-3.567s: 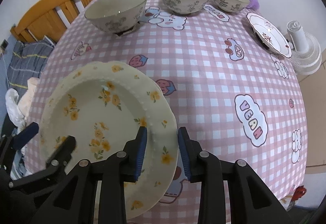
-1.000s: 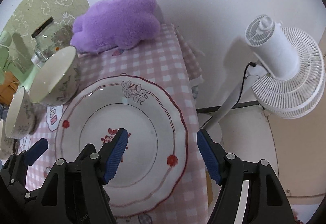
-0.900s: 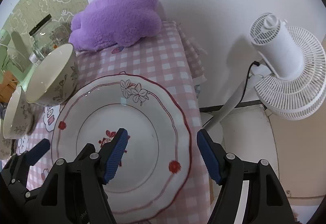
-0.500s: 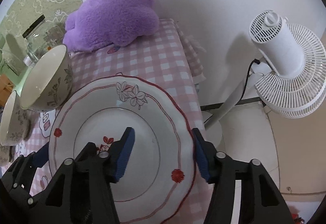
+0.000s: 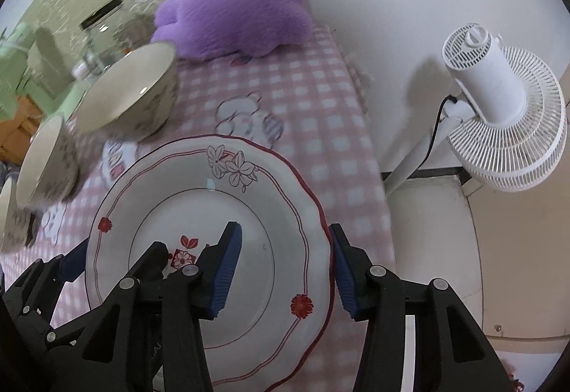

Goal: Organize plates and bowls
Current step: 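Grasp the white red-patterned plate rim with both grippers, then lift the white plate with both grippers and carry it over the yellow plates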

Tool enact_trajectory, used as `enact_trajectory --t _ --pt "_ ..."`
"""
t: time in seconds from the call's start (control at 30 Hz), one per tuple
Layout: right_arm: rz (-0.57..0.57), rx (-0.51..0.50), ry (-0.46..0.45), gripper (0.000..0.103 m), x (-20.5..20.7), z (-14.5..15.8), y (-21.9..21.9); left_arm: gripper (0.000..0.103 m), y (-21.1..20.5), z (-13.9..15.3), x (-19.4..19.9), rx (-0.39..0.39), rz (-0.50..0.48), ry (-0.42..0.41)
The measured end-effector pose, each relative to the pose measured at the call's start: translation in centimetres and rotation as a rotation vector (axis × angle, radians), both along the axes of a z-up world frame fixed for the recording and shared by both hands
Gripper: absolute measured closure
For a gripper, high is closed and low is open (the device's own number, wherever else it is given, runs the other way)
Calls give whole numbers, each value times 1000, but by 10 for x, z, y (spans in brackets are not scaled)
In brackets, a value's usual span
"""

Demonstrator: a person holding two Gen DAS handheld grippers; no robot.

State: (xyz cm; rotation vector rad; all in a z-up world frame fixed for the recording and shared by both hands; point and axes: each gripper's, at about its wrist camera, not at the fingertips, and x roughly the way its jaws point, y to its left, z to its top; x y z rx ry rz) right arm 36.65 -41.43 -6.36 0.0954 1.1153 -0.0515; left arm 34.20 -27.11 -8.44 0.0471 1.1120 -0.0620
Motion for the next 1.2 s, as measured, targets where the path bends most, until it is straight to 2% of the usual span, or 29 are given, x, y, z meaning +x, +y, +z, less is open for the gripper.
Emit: enact_trajectory --t 0.37,0.57,0.87,0.97,1.03,1.1,1.2 --pt "58 30 55 51 -55 0 52 36 49 2 -58 37 27 40" --pt "92 48 85 51 -79 -6 72 36 72 -5 -79 27 36 85" --pt "160 62 85 51 -86 -10 74 40 75 -9 -86 29 17 80" --pt "197 30 60 51 -85 -6 76 40 77 -10 -84 21 23 76" --pt "213 23 63 55 -83 -8 75 40 78 -11 -81 5 35 77" --pt "223 24 89 65 -80 -15 72 40 78 -12 -79 3 48 78" --pt "229 36 103 66 -80 -21 69 40 76 -12 -79 16 59 68"
